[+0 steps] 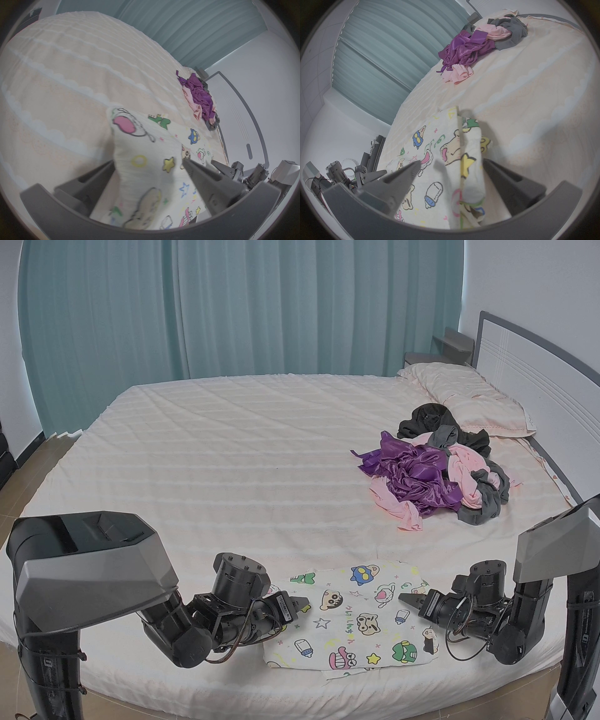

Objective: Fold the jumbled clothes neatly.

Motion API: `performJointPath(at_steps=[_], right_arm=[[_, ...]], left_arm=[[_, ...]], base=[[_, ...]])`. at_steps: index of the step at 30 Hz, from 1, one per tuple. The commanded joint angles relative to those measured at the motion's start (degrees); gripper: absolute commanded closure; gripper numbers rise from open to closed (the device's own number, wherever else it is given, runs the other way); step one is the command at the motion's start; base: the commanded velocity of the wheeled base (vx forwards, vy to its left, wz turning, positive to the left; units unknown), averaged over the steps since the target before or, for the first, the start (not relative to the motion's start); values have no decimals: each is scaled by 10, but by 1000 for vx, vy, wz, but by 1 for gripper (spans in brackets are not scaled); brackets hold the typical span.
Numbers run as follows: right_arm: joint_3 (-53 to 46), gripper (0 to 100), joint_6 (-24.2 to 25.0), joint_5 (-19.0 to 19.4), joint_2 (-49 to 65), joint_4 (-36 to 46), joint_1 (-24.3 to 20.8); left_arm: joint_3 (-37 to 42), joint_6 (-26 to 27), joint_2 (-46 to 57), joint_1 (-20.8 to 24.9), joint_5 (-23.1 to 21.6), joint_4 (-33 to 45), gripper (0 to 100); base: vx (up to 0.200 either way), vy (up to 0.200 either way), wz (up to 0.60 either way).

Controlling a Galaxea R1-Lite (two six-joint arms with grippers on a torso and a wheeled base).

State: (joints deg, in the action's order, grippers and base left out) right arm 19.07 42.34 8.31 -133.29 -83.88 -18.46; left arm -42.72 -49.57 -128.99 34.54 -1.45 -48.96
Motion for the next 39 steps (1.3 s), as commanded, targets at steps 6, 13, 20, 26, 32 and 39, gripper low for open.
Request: performJointPath(at_steps=[6, 13, 20, 26, 32, 39], right_arm=[[-69, 0, -9, -18, 41, -16, 17], [-172, 0, -118, 44, 53, -54, 33], [-187, 0, -127, 57, 36, -54, 11], [-180, 100, -128, 66, 3, -55, 4], [-191, 100, -128, 67, 30, -51, 12], [-191, 100, -156, 66, 60, 21, 18]], left_arm=[[60, -10, 51, -25, -2, -2, 0], [60, -72, 76, -55, -2, -30, 0], [59, -74, 73, -58, -2, -45, 0], [57, -74, 70, -59, -2, -45, 0], [53, -74, 70, -58, -1, -45, 0], [35, -76, 70, -55, 32, -46, 0]], base=[[0, 0, 0], [0, 0, 0], [0, 0, 0], [0, 0, 0], [0, 0, 0], [0, 0, 0]])
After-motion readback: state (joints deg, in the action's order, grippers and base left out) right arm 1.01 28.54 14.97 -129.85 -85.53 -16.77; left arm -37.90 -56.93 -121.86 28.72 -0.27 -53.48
